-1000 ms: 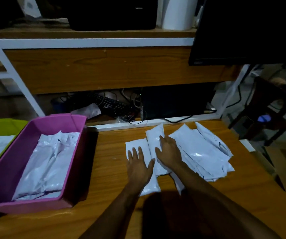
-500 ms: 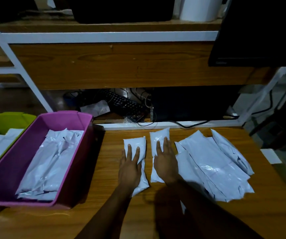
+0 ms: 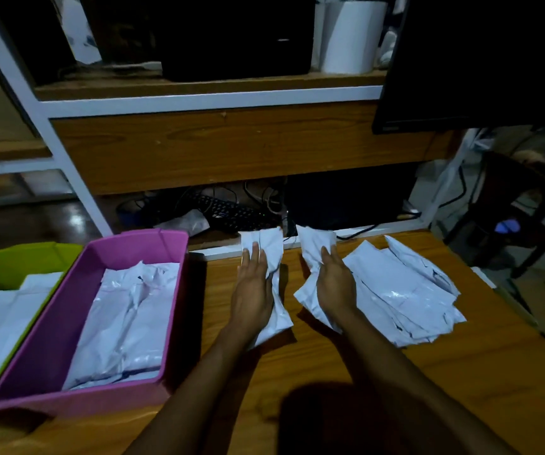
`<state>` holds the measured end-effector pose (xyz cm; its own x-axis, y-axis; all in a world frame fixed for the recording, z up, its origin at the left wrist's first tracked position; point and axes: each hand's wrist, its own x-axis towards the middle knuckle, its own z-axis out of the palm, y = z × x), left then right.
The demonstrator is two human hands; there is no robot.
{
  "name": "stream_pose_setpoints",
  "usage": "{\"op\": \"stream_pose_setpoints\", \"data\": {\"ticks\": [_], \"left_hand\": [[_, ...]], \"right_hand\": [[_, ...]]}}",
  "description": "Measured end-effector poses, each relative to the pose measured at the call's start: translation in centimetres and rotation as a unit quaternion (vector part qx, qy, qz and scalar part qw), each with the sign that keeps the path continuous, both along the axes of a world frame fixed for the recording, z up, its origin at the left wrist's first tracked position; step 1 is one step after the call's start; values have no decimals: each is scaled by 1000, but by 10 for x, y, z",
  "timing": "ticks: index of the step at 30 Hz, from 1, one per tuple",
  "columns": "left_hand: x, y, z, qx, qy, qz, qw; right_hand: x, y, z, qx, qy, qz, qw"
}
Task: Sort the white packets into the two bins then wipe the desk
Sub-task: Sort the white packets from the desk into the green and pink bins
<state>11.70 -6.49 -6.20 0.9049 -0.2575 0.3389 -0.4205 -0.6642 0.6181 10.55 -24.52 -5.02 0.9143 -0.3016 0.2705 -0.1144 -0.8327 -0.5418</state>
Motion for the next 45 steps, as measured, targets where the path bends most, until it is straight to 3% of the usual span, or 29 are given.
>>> {"op": "stream_pose_setpoints", "data": {"ticks": [5, 15, 27, 36, 45], "left_hand": [[-31, 29, 36, -8, -64, -42, 997], [-136, 98, 67, -50, -110, -41, 992], [-267, 232, 65, -15, -103, 8, 994], [-264, 346, 83, -15, -118, 76, 990], [-157, 477, 93, 28, -124, 100, 987]], "right_hand": [[-55, 38, 22, 27, -114, -17, 993], [-177, 108, 58, 89, -239, -17, 967], [-300, 228, 48, 157, -233, 62, 958], [-285, 341, 65, 159, -227, 114, 954], [-181, 463, 83, 176, -230, 156, 944]]}}
